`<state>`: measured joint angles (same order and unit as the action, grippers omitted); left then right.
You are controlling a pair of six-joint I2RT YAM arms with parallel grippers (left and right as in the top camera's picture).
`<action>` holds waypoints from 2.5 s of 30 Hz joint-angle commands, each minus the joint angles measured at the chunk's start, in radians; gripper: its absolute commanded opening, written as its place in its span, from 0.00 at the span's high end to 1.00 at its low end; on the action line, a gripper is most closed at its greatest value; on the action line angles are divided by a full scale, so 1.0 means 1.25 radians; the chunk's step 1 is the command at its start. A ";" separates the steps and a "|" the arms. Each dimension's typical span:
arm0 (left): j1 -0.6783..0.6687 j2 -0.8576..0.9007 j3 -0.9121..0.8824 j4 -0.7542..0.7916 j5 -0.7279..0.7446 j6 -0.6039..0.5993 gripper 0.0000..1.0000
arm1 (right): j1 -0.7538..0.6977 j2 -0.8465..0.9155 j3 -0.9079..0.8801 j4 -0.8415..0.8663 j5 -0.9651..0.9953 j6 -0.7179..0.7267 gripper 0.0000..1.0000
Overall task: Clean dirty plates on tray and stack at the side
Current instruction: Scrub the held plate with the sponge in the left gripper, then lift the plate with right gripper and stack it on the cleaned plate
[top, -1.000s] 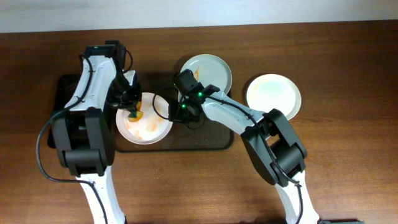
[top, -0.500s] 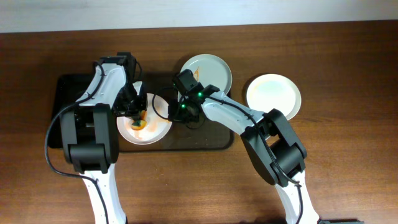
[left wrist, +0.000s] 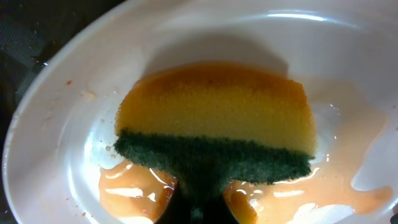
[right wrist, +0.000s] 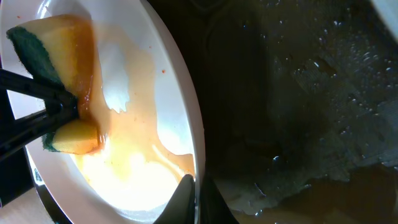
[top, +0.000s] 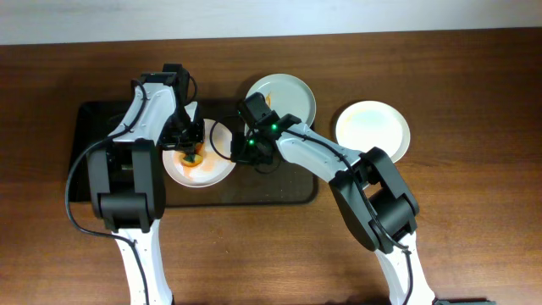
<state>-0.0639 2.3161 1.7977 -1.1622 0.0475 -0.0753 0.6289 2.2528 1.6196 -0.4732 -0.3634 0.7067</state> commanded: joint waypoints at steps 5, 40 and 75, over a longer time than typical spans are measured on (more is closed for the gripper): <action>-0.010 0.183 -0.052 0.089 -0.014 -0.012 0.99 | 0.003 0.021 -0.011 -0.014 0.006 -0.030 0.96; 0.002 0.259 0.805 -0.365 0.034 0.056 0.99 | 0.003 0.014 -0.009 -0.056 -0.021 -0.070 0.96; 0.084 0.255 1.032 -0.421 0.113 0.049 0.99 | 0.247 -0.425 -0.006 -0.149 1.426 -0.380 0.96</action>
<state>0.0444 2.6499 3.0844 -1.6875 0.1703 -0.0257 0.9302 1.7439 1.6169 -0.6899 1.2766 0.2764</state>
